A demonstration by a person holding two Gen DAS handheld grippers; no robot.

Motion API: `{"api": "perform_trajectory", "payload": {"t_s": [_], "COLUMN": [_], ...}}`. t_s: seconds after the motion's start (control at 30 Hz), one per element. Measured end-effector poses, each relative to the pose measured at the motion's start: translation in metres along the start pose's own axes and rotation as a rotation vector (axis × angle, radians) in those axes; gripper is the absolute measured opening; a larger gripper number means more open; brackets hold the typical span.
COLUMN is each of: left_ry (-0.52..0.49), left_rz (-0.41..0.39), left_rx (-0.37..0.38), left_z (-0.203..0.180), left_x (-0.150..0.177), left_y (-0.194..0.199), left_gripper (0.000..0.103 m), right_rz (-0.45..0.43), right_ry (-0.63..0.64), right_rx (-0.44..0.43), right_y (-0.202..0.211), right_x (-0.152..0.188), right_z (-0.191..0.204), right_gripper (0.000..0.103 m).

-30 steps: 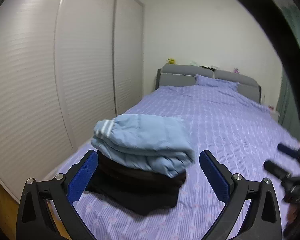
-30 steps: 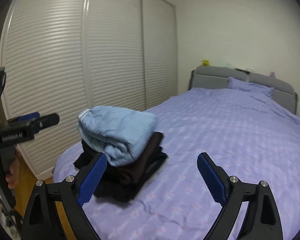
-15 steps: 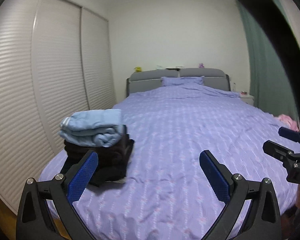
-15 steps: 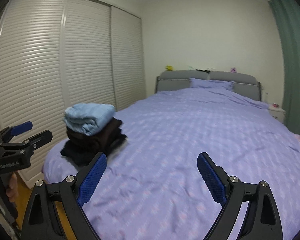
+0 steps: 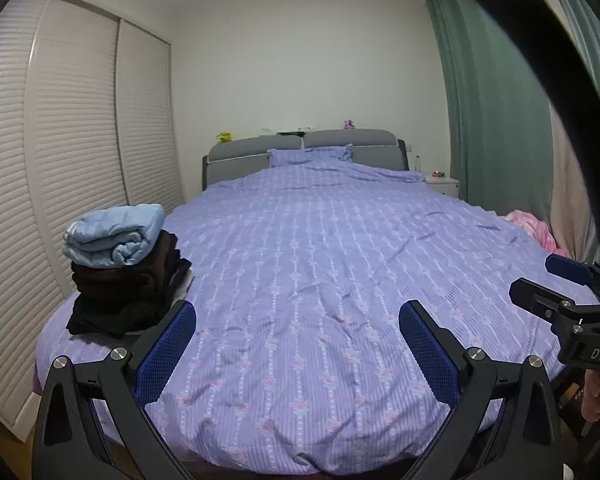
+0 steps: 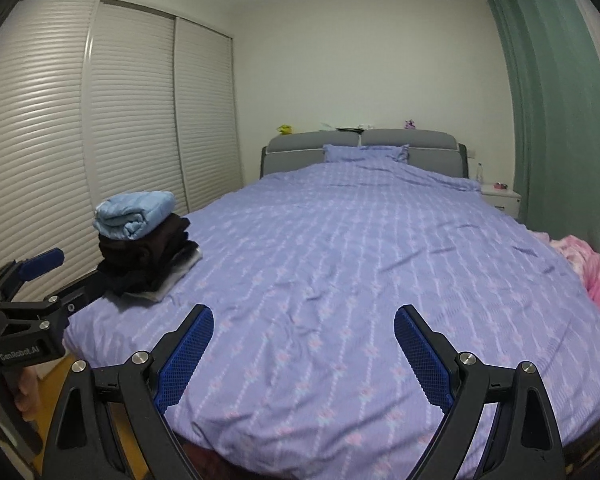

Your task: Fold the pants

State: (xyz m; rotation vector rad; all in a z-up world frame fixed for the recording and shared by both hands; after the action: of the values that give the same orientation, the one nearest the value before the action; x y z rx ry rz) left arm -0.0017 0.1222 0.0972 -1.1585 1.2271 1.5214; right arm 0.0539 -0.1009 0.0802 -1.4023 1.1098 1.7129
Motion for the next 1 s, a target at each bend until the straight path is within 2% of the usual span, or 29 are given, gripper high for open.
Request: {"api": "perform_trajectory", "payload": {"t_s": [0.2, 0.4, 0.57, 1.0], "left_ry": [0.000, 0.024, -0.009, 0.001], "left_rz": [0.012, 0.075, 0.071, 0.064], "left_rx": [0.035, 0.063, 0.055, 0.050], "left_z": [-0.022, -0.027, -0.030, -0.028], "left_x": [0.015, 0.037, 0.044, 0.048], "left_y": [-0.009, -0.021, -0.027, -0.027], "left_gripper": [0.103, 0.103, 0.103, 0.103], "right_rz": [-0.006, 0.028, 0.057, 0.092], "right_ry": [-0.010, -0.050, -0.059, -0.054], "right_rx": [0.054, 0.071, 0.079, 0.071], "right_y": [0.014, 0.010, 0.004, -0.007], "right_x": [0.013, 0.029, 0.038, 0.050], "right_z": [-0.020, -0.030, -0.033, -0.028], "right_gripper": [0.093, 0.093, 0.093, 0.093]}}
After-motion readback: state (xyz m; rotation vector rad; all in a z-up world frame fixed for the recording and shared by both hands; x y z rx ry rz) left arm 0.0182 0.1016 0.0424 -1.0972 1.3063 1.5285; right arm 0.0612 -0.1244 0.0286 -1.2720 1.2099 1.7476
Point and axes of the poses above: each gripper's, at about its wrist camera, not at the fingertips, and y roughly against the way its jaws point, z to its left, x to its underside, the point moved 4 cm from there along -y, roughly the way its jaws point, and after that the axes turned 10 degrees about -z, right-handed, at the moved point
